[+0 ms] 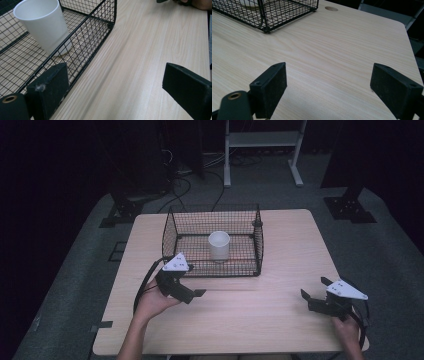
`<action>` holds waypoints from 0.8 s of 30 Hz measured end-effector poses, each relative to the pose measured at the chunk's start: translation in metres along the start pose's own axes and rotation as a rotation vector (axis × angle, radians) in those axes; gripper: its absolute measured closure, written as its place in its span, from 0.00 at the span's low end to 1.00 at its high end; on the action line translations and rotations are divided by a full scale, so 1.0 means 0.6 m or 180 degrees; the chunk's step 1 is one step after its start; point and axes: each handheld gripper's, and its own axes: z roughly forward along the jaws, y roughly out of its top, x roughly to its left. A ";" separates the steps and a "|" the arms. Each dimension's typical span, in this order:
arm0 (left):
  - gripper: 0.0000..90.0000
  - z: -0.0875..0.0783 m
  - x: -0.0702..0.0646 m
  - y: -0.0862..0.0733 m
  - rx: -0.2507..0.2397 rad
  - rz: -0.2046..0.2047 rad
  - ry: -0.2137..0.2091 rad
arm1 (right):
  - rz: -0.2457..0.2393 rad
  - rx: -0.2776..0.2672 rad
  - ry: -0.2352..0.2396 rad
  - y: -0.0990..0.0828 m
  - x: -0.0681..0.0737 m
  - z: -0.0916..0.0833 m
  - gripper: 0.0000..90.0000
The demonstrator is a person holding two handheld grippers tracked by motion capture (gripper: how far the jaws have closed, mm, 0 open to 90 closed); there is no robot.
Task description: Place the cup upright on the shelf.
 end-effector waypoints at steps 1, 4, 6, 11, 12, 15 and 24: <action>0.07 -0.001 -0.002 -0.002 -0.0008 0.0004 0.0009 | 0.0000 0.0000 0.0000 0.000 0.000 0.000 0.15; 0.07 -0.003 -0.008 -0.008 -0.0008 -0.0001 0.0012 | -0.0003 0.0001 0.0001 0.000 0.000 0.000 0.15; 0.07 -0.006 -0.010 -0.012 -0.0034 -0.0020 0.0023 | -0.0001 0.0004 0.0003 0.000 0.000 0.000 0.15; 0.07 -0.008 -0.013 -0.023 -0.0078 -0.0064 0.0033 | -0.0002 0.0005 0.0001 0.000 0.000 0.000 0.15; 0.07 -0.008 -0.014 -0.025 -0.0081 -0.0065 0.0037 | 0.0000 0.0006 0.0002 0.000 0.000 0.000 0.15; 0.07 -0.009 -0.017 -0.030 -0.0106 -0.0081 0.0052 | -0.0001 0.0015 -0.0006 0.000 0.000 0.000 0.15; 0.07 -0.011 -0.030 -0.056 -0.0120 -0.0167 0.0075 | -0.0006 0.0017 -0.0011 0.000 0.000 0.000 0.15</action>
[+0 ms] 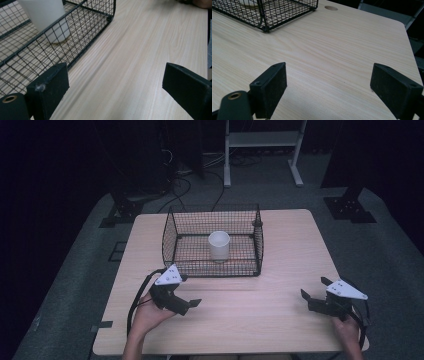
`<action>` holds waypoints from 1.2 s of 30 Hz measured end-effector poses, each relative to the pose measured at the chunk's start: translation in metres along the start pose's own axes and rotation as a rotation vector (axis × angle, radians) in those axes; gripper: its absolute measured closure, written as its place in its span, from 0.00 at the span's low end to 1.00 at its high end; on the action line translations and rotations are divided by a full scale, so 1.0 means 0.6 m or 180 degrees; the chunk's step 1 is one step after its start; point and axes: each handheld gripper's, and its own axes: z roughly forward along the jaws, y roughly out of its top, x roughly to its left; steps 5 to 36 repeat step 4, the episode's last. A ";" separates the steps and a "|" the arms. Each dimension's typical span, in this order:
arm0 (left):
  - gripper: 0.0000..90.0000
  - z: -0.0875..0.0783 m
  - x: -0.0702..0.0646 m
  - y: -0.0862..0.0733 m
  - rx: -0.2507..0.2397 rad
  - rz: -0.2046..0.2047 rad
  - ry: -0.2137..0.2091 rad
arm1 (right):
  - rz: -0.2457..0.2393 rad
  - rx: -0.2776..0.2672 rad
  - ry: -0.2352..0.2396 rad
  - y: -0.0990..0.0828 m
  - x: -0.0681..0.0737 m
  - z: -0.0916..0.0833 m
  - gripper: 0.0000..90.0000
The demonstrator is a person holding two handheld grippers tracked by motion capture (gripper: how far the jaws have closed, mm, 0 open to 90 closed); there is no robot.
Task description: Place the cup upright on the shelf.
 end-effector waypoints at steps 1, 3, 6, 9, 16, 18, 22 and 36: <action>0.07 -0.001 -0.002 -0.003 -0.0004 -0.0008 0.0007 | -0.0002 0.0000 0.0000 0.000 0.000 0.000 0.15; 0.07 -0.002 -0.008 -0.014 0.0002 -0.0024 0.0014 | -0.0010 -0.0003 -0.0003 0.000 0.000 0.000 0.15; 0.07 -0.002 -0.010 -0.017 0.0034 -0.0013 0.0016 | -0.0017 -0.0008 0.0002 0.000 0.000 0.000 0.15; 0.07 -0.002 -0.010 -0.017 0.0034 -0.0013 0.0016 | -0.0017 -0.0008 0.0002 0.000 0.000 0.000 0.15; 0.07 -0.002 -0.010 -0.017 0.0034 -0.0013 0.0016 | -0.0017 -0.0008 0.0002 0.000 0.000 0.000 0.15; 0.07 -0.002 -0.010 -0.017 0.0034 -0.0013 0.0016 | -0.0017 -0.0008 0.0002 0.000 0.000 0.000 0.15; 0.07 -0.002 -0.010 -0.017 0.0034 -0.0013 0.0016 | -0.0017 -0.0008 0.0002 0.000 0.000 0.000 0.15; 0.07 -0.002 -0.010 -0.017 0.0034 -0.0013 0.0016 | -0.0017 -0.0008 0.0002 0.000 0.000 0.000 0.15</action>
